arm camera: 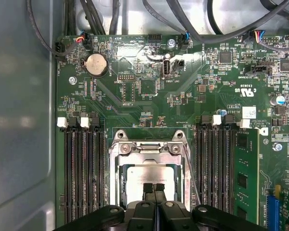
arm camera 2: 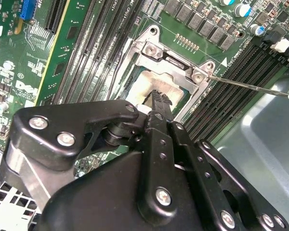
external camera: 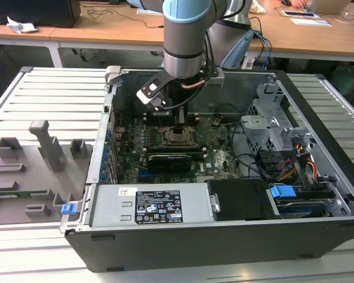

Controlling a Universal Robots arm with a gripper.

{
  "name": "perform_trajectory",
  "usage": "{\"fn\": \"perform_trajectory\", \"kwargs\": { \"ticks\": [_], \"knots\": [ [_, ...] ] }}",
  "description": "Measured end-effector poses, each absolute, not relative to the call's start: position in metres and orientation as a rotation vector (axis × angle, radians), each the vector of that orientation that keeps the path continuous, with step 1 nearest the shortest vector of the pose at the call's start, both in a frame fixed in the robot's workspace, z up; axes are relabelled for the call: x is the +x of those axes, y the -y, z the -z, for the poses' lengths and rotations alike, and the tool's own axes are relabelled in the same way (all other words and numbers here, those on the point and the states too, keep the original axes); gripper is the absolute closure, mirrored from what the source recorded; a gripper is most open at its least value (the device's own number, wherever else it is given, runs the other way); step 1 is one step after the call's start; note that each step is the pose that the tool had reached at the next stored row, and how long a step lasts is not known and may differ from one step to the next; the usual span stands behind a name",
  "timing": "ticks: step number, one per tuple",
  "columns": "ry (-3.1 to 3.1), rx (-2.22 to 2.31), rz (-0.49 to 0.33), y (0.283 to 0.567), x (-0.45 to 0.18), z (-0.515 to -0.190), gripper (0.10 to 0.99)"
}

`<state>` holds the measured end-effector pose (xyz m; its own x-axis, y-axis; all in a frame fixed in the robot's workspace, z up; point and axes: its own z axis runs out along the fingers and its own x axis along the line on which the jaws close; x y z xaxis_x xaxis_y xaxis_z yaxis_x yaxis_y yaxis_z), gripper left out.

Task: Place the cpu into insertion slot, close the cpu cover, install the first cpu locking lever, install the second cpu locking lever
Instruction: 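Install the first cpu locking lever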

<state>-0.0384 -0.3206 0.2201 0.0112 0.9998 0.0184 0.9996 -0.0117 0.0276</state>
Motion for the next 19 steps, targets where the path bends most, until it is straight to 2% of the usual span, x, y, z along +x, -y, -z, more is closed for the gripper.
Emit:
{"fn": "perform_trajectory", "kwargs": {
  "ticks": [19],
  "knots": [
    [-2.202, 2.231, -0.051, 0.3206, -0.0384, -0.2272, 0.98]
  ]
}}
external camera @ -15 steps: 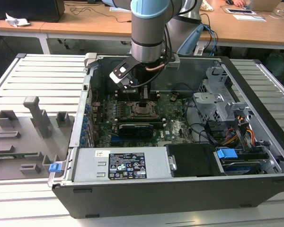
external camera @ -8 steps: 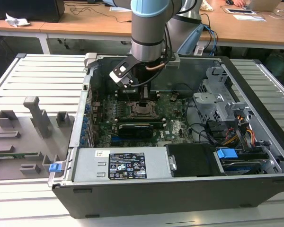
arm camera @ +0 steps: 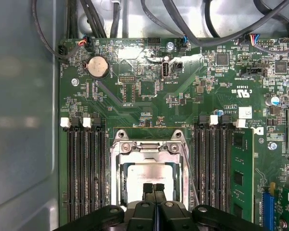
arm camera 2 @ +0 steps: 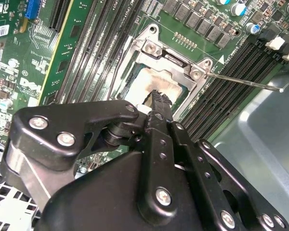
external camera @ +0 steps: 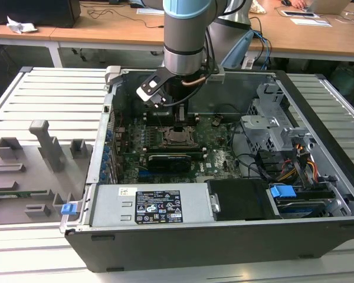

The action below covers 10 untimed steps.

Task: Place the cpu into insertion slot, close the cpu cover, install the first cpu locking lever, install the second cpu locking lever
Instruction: 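Install the first cpu locking lever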

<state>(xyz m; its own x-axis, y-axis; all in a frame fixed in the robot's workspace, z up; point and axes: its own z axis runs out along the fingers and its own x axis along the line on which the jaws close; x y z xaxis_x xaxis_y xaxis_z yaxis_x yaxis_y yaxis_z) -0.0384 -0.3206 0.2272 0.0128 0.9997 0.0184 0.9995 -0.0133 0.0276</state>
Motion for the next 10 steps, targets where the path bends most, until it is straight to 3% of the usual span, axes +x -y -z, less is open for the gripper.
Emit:
{"fn": "perform_trajectory", "kwargs": {
  "ticks": [10],
  "knots": [
    [-2.2, 2.232, -0.051, 0.3206, -0.0384, -0.2312, 0.98]
  ]
}}
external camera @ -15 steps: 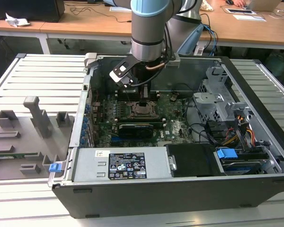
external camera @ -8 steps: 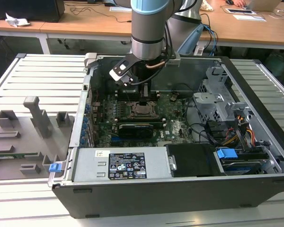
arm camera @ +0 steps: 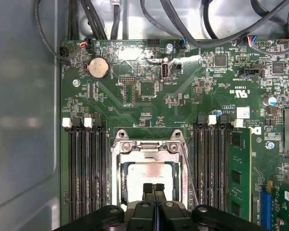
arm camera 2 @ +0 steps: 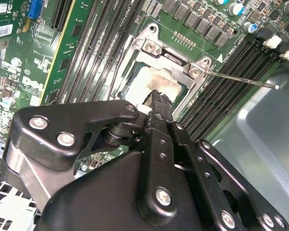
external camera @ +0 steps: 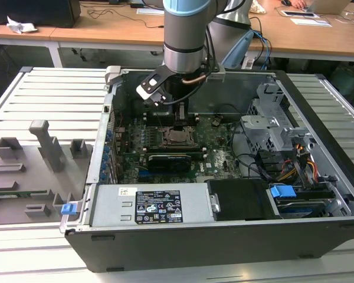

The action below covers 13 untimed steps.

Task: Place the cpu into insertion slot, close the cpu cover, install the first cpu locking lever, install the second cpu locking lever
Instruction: 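Install the first cpu locking lever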

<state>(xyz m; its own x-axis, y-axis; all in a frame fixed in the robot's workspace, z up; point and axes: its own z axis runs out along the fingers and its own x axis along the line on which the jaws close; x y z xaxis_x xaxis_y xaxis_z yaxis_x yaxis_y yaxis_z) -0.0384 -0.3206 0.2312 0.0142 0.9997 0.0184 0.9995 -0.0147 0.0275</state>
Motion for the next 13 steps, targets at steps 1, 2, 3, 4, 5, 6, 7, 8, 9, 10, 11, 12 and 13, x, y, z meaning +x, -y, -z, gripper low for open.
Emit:
{"fn": "perform_trajectory", "kwargs": {
  "ticks": [1, 2, 3, 4, 5, 6, 7, 8, 9, 10, 11, 12, 13],
  "knots": [
    [-2.2, 2.233, -0.051, 0.3206, -0.0384, -0.2317, 0.98],
    [-2.2, 2.233, -0.051, 0.3206, -0.0384, -0.232, 0.98],
    [-2.2, 2.233, -0.051, 0.3206, -0.0384, -0.2325, 0.98],
    [-2.2, 2.233, -0.051, 0.3206, -0.0384, -0.2331, 0.98],
    [-2.2, 2.233, -0.051, 0.3206, -0.0384, -0.2335, 0.98],
    [-2.2, 2.233, -0.051, 0.3206, -0.0384, -0.2339, 0.98],
    [-2.199, 2.233, -0.051, 0.3206, -0.0384, -0.2347, 0.98],
    [-2.199, 2.233, -0.051, 0.3206, -0.0384, -0.2355, 0.98],
    [-2.199, 2.234, -0.051, 0.3206, -0.0384, -0.2366, 0.98],
    [-2.199, 2.234, -0.051, 0.3206, -0.0384, -0.2374, 0.98],
    [-2.199, 2.234, -0.051, 0.3206, -0.0384, -0.2384, 0.98],
    [-2.199, 2.234, -0.051, 0.3206, -0.0384, -0.2395, 0.98],
    [-2.198, 2.234, -0.051, 0.3206, -0.0384, -0.2404, 0.98]
  ]
}}
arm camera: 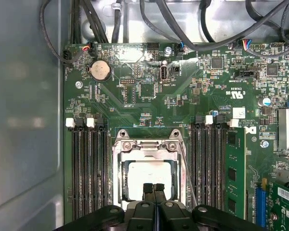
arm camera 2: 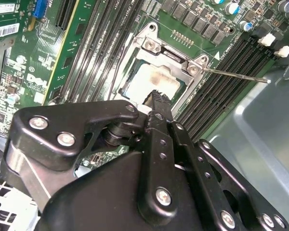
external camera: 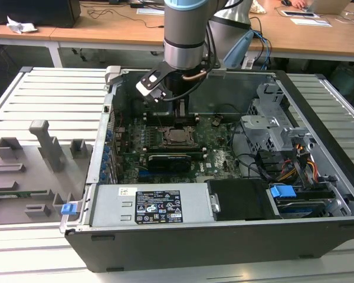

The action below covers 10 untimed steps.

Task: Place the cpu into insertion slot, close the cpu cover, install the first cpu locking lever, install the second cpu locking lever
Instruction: 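Install the first cpu locking lever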

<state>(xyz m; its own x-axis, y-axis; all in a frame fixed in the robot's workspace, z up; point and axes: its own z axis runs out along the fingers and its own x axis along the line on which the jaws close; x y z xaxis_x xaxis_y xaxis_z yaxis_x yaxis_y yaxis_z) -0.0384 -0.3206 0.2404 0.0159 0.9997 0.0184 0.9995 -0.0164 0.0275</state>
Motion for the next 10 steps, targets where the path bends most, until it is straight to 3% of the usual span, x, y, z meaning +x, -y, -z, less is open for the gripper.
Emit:
{"fn": "perform_trajectory", "kwargs": {
  "ticks": [10],
  "knots": [
    [-2.196, 2.235, -0.049, 0.321, -0.038, -0.256, 0.98]
  ]
}}
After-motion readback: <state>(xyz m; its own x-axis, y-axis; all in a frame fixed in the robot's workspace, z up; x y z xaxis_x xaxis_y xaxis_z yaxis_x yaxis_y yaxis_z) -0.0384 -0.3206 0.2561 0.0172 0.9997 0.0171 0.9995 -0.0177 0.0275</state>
